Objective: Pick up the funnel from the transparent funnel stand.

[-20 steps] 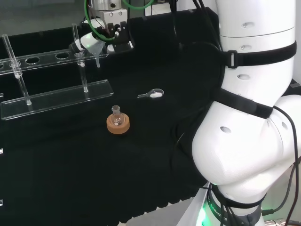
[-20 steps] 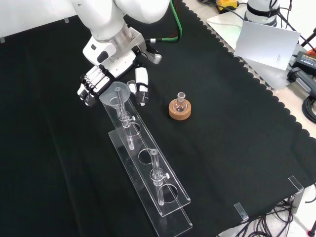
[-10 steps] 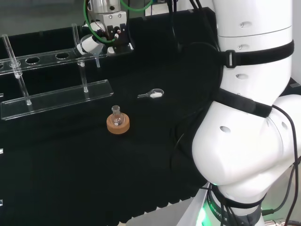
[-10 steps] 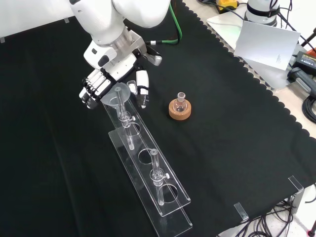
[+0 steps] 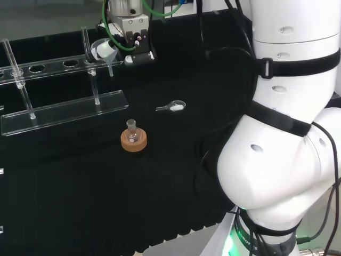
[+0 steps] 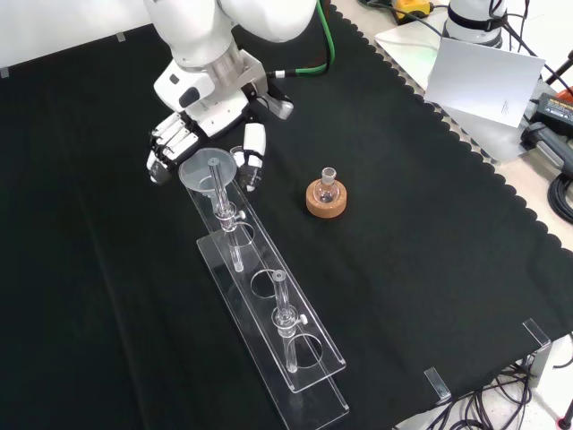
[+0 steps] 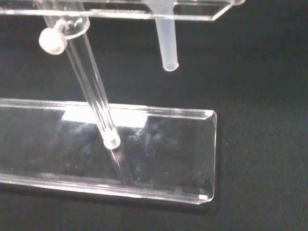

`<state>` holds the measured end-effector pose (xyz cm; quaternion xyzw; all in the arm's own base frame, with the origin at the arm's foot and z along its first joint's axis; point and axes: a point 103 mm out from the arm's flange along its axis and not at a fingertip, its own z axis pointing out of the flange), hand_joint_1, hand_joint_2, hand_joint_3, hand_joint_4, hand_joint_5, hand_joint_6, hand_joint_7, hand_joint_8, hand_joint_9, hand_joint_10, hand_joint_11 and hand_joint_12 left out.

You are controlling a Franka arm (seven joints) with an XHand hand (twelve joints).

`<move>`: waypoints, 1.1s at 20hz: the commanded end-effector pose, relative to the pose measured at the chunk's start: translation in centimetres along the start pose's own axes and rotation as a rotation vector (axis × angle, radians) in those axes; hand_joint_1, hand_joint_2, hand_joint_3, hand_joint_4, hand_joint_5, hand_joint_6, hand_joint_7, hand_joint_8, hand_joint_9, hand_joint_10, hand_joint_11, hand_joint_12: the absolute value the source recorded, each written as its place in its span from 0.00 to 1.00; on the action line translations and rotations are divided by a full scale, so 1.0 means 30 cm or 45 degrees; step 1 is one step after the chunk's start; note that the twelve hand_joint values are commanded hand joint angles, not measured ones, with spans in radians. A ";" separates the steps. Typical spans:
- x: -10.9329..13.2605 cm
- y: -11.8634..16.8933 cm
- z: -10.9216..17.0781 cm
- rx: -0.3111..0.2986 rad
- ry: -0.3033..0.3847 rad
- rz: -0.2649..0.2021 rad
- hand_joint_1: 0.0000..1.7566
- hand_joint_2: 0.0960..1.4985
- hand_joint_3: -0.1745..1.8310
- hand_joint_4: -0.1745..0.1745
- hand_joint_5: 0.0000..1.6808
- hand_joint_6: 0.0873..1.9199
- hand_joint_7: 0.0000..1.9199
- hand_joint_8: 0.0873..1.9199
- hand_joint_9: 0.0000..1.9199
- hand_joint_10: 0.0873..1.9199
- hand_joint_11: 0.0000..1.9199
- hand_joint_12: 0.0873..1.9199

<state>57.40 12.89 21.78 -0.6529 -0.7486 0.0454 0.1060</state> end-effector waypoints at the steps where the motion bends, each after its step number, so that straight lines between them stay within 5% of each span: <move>1: -0.015 0.009 -0.005 0.021 -0.002 0.010 0.21 0.48 0.09 0.57 0.02 0.00 0.08 0.14 0.00 0.34 0.00 0.67; 22: -0.034 0.034 -0.009 0.061 0.003 0.014 0.20 0.51 0.10 0.59 0.20 0.00 0.22 0.24 0.12 0.35 0.00 0.72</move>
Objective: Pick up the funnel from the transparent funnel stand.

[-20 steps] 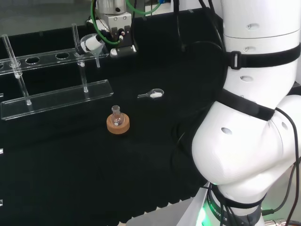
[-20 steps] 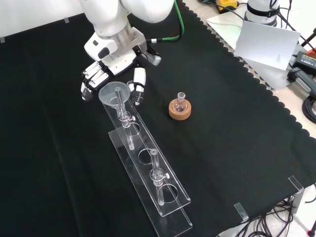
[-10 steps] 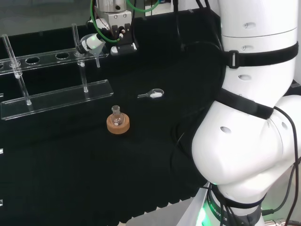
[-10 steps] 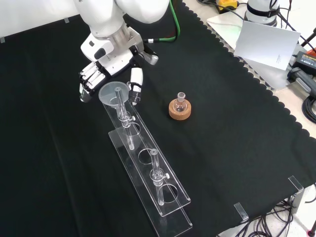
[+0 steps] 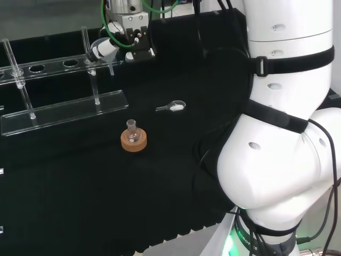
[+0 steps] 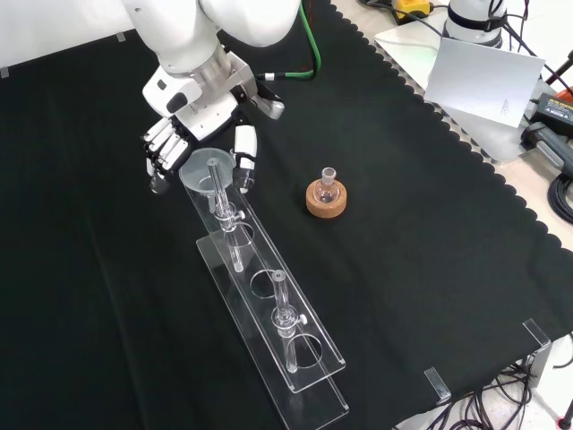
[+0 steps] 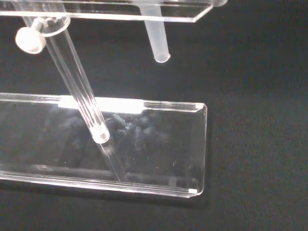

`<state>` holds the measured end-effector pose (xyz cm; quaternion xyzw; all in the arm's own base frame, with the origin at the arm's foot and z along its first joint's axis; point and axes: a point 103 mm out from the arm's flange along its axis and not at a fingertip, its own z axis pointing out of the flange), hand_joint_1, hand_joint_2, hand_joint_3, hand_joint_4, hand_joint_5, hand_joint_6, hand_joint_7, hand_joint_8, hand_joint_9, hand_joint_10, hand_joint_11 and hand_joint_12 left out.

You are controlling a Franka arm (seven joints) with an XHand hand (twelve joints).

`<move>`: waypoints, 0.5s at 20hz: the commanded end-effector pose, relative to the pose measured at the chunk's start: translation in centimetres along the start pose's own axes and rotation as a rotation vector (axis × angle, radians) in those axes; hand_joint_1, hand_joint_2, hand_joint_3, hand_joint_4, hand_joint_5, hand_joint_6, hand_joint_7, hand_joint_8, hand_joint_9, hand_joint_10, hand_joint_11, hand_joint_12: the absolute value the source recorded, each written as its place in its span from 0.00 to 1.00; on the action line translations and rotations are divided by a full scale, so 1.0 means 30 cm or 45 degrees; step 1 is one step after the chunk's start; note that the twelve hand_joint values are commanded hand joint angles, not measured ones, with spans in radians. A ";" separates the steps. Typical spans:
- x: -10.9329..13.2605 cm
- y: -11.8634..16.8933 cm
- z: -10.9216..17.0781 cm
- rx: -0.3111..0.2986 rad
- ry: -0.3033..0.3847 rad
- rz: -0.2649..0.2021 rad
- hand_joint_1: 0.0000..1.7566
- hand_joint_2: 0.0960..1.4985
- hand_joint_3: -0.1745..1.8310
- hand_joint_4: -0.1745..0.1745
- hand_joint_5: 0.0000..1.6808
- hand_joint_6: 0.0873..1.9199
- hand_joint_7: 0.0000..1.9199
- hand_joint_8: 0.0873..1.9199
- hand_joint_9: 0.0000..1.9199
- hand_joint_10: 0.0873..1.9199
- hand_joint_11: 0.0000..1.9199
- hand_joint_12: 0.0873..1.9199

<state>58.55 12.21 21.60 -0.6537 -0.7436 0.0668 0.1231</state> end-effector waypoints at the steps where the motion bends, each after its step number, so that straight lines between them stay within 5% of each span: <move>1: -0.005 -0.003 -0.007 -0.014 -0.001 -0.002 0.20 0.52 0.10 0.59 0.22 0.00 0.24 0.25 0.13 0.34 0.00 0.72; 10: 0.016 -0.010 -0.014 -0.047 -0.051 -0.022 0.23 0.52 0.10 0.58 0.30 0.00 0.30 0.25 0.20 0.31 0.00 0.74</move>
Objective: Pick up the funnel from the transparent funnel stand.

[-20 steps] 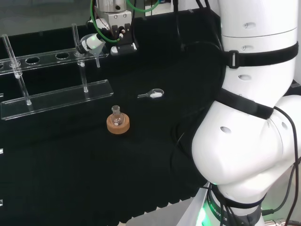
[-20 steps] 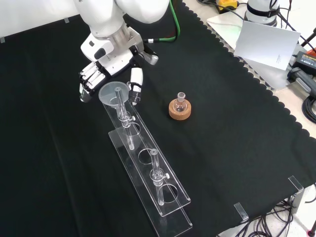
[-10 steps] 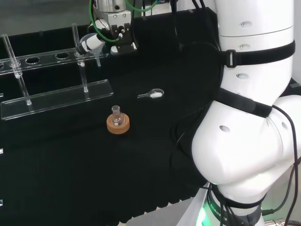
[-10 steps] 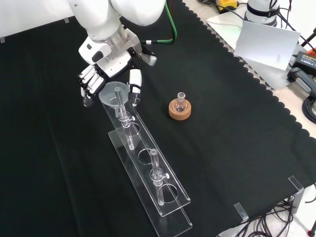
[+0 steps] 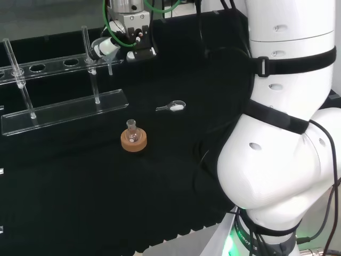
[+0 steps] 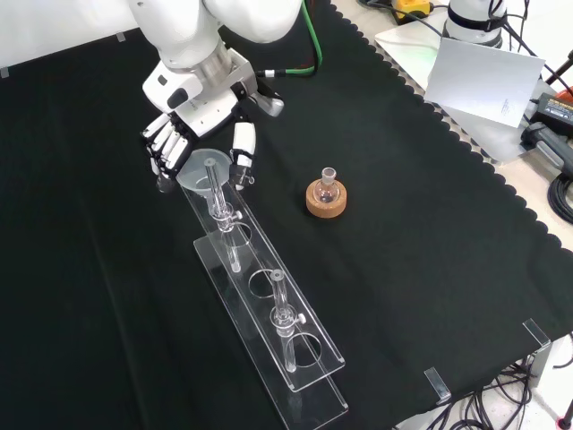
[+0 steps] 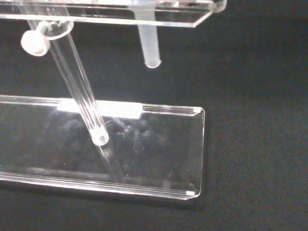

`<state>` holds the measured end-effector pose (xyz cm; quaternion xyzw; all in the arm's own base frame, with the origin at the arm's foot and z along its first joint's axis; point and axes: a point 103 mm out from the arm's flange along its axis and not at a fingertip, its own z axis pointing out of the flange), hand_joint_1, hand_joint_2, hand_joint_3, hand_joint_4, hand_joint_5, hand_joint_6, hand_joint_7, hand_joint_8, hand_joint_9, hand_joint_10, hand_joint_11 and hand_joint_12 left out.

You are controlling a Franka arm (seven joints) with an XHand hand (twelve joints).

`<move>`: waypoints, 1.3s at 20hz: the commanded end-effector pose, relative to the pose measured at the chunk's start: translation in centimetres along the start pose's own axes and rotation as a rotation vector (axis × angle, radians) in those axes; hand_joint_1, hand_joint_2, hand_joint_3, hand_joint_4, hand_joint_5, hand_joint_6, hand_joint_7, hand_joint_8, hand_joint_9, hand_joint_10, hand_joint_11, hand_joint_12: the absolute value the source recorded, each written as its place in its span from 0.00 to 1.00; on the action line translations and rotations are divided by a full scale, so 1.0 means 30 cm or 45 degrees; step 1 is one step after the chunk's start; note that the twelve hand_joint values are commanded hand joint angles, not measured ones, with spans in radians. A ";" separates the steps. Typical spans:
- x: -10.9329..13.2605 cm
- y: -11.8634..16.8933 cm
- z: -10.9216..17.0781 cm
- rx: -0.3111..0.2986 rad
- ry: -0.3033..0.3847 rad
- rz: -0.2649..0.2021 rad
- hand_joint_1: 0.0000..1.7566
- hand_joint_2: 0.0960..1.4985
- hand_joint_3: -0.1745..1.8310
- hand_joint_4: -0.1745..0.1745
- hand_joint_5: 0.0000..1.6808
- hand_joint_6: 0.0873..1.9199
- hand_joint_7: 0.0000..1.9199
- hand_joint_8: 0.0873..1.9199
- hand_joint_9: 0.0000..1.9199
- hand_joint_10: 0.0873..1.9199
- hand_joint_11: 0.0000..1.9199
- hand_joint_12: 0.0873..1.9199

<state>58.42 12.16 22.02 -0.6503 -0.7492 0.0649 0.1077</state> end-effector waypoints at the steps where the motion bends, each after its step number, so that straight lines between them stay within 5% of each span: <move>1: 0.017 -0.001 -0.002 -0.021 -0.028 -0.007 0.24 0.52 0.10 0.58 0.31 0.00 0.32 0.25 0.20 0.30 0.00 0.74; 16: 0.008 -0.019 -0.079 -0.095 -0.038 0.002 0.30 0.55 0.12 0.64 0.42 0.02 0.44 0.28 0.33 0.23 0.00 0.79; 26: 0.031 -0.053 -0.218 -0.094 -0.154 -0.025 0.30 0.55 0.13 0.64 0.44 0.04 0.45 0.28 0.35 0.22 0.00 0.79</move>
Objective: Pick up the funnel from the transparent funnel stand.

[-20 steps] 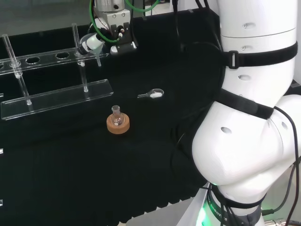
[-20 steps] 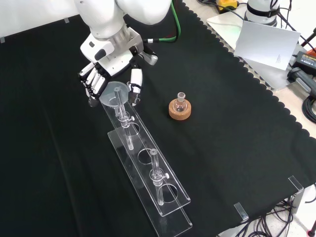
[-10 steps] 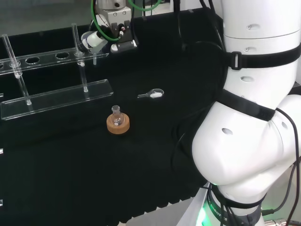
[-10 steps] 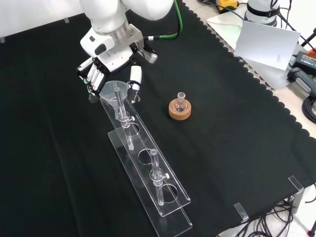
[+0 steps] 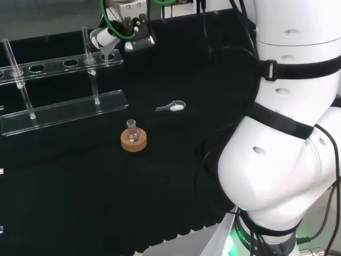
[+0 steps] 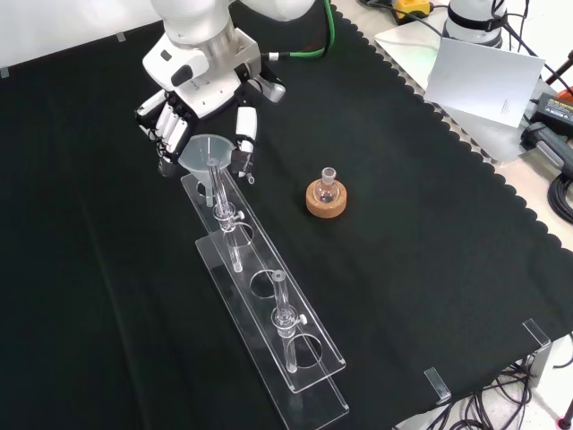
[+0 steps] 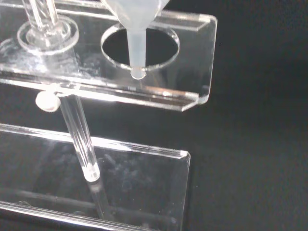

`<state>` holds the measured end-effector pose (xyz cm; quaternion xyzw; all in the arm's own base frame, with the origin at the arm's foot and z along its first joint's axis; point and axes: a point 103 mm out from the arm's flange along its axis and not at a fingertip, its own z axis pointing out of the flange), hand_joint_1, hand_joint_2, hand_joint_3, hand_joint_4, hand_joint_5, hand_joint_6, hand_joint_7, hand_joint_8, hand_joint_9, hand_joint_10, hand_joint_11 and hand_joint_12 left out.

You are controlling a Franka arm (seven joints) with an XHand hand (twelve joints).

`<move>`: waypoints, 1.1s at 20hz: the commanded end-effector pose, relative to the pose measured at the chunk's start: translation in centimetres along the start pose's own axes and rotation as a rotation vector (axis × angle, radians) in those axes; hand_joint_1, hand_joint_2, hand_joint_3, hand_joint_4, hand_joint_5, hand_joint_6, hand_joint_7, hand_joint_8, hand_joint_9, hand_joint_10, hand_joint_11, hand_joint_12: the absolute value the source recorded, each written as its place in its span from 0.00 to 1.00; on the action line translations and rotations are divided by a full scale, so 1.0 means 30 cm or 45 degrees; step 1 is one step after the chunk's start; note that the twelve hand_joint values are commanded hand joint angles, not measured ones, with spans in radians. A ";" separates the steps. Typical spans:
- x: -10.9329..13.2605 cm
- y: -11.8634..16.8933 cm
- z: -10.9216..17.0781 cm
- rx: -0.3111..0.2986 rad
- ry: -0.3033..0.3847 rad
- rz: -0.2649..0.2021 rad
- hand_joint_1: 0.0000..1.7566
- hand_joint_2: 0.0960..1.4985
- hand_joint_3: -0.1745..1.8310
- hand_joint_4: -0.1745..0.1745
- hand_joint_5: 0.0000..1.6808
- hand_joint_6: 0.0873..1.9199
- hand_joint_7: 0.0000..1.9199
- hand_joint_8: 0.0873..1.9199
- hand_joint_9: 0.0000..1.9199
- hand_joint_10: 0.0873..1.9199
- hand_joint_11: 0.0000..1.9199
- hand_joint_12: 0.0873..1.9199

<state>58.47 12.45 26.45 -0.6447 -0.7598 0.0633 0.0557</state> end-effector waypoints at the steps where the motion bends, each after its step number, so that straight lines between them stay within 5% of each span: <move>1: 0.005 -0.018 -0.090 -0.006 -0.060 -0.005 0.30 0.55 0.13 0.65 0.44 0.04 0.45 0.29 0.35 0.22 0.00 0.79; 22: 0.084 -0.096 -0.410 -0.098 -0.178 -0.008 0.30 0.54 0.14 0.67 0.43 0.10 0.48 0.27 0.36 0.19 0.00 0.79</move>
